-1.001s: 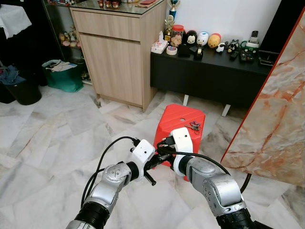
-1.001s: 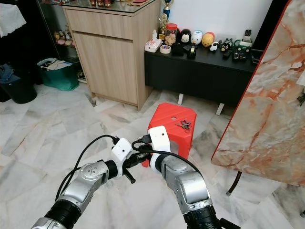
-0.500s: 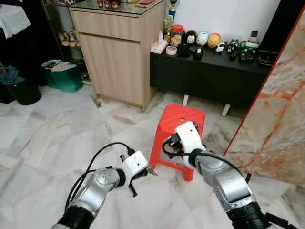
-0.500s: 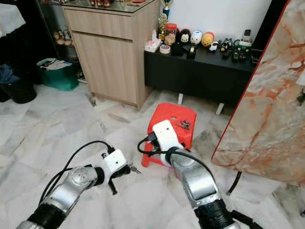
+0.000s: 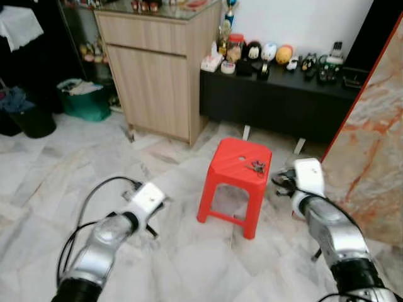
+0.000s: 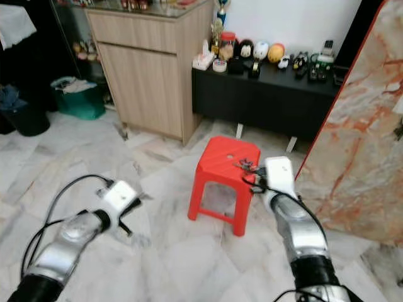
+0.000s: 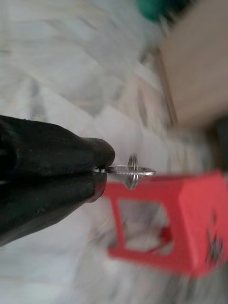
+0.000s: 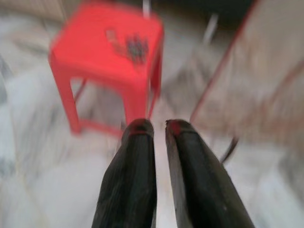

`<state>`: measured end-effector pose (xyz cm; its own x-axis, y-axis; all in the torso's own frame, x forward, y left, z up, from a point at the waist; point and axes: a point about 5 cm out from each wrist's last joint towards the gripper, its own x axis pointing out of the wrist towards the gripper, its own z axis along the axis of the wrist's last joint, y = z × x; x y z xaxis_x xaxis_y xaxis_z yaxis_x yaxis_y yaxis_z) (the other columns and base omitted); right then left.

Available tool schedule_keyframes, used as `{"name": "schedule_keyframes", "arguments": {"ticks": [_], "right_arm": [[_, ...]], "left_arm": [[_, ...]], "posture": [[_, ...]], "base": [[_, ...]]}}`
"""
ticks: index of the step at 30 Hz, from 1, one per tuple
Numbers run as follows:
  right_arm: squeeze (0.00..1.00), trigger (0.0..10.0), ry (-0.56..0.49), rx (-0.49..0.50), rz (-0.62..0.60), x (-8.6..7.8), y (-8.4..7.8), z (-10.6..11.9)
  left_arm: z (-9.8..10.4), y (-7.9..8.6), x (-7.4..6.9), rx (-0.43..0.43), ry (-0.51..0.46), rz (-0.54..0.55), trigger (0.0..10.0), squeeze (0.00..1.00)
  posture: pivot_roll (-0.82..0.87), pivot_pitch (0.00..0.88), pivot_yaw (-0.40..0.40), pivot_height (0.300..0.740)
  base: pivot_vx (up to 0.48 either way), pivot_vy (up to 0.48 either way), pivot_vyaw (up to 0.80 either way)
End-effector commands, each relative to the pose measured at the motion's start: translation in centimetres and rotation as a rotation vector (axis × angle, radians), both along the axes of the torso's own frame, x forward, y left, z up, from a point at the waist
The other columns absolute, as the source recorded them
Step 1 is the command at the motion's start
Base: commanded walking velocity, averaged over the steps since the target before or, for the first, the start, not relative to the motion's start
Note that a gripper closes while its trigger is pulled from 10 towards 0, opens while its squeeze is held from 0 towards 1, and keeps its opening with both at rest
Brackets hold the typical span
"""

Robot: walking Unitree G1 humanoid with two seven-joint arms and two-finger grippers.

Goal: Hang keys on a hook

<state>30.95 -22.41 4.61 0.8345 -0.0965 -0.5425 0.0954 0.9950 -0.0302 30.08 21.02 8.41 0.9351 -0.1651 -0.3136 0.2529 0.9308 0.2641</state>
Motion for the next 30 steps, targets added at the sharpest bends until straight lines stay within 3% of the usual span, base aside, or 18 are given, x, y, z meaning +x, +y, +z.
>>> {"name": "schedule_keyframes", "arguments": {"ticks": [1, 2, 4, 6, 9, 11, 14, 16, 17, 18, 19, 23, 30], "right_arm": [[0.00, 10.0, 0.074, 0.049, -0.039, -1.7, -0.4, -2.9], [0.00, 10.0, 0.074, 0.049, -0.039, -1.7, -0.4, -2.9], [0.00, 10.0, 0.147, 0.047, -0.028, -3.4, -0.2, -5.2], [0.00, 10.0, 0.278, 0.023, 0.007, -6.3, 0.6, -8.3], [0.00, 10.0, 0.330, 0.015, 0.020, -7.7, 1.1, -9.5], [0.00, 10.0, 0.404, 0.011, 0.071, -9.8, 1.8, -11.1], [0.00, 10.0, 0.475, 0.007, 0.091, -11.8, 2.0, -12.3], [0.00, 10.0, 0.534, 0.034, 0.010, -13.8, 1.3, -13.2], [0.00, 10.0, 0.534, 0.034, 0.010, -13.8, 1.3, -13.2], [0.00, 10.0, 0.542, 0.072, -0.056, -14.8, 0.9, -13.6], [0.00, 10.0, 0.540, 0.085, -0.079, -14.9, 0.8, -13.7], [0.00, 10.0, 0.558, 0.077, -0.094, -15.9, 0.9, -14.1], [0.00, 10.0, 0.577, 0.066, -0.098, -16.3, 0.9, -14.3]], "left_arm": [[-1.9, 3.4, -0.9, -0.067, 0.049, 0.226, 10.0, 0.00], [-1.9, 3.4, -0.9, -0.067, 0.049, 0.226, 10.0, 0.00], [-3.8, 4.9, -1.8, -0.105, 0.100, 0.323, 10.0, 0.00], [-6.8, 5.9, -3.6, -0.104, 0.217, 0.386, 10.0, 0.00], [-8.1, 6.0, -4.5, -0.104, 0.270, 0.403, 10.0, 0.00], [-10.2, 5.8, -6.2, -0.094, 0.368, 0.420, 10.0, 0.00], [-11.7, 5.3, -7.5, -0.101, 0.429, 0.443, 10.0, 0.00], [-13.3, 4.6, -9.3, -0.098, 0.505, 0.464, 10.0, 0.00], [-13.3, 4.6, -9.3, -0.098, 0.505, 0.464, 10.0, 0.00], [-14.7, 4.1, -10.9, -0.118, 0.570, 0.500, 10.0, 0.00], [-15.1, 3.9, -11.4, -0.112, 0.595, 0.508, 10.0, 0.00], [-17.3, 2.8, -14.9, -0.072, 0.750, 0.519, 10.0, 0.00], [-17.4, 2.4, -15.0, -0.099, 0.728, 0.541, 10.0, 0.00]], "posture": [[0.11, 0.000, -0.055, 0.726], [0.11, 0.000, -0.055, 0.726], [0.10, 0.000, -0.051, 0.726], [0.09, 0.000, -0.040, 0.726], [0.08, 0.000, -0.038, 0.726], [0.07, 0.000, -0.037, 0.726], [0.07, 0.000, -0.042, 0.726], [0.08, 0.000, -0.044, 0.726], [0.08, 0.000, -0.044, 0.726], [0.07, 0.000, -0.047, 0.726], [0.07, 0.000, -0.048, 0.726], [0.06, 0.000, -0.046, 0.726], [0.06, 0.000, -0.053, 0.726]], "base": [[0.000, 0.000, 0.00], [0.000, 0.000, 0.00], [0.000, 0.000, 0.00], [0.000, 0.000, 0.00], [0.000, 0.000, 0.00], [0.000, 0.000, 0.00], [0.000, 0.000, 0.00], [0.000, 0.000, 0.00], [0.000, 0.000, 0.00], [0.000, 0.000, 0.00], [0.000, 0.000, 0.00], [0.000, 0.000, 0.00], [0.000, 0.000, 0.00]]}}
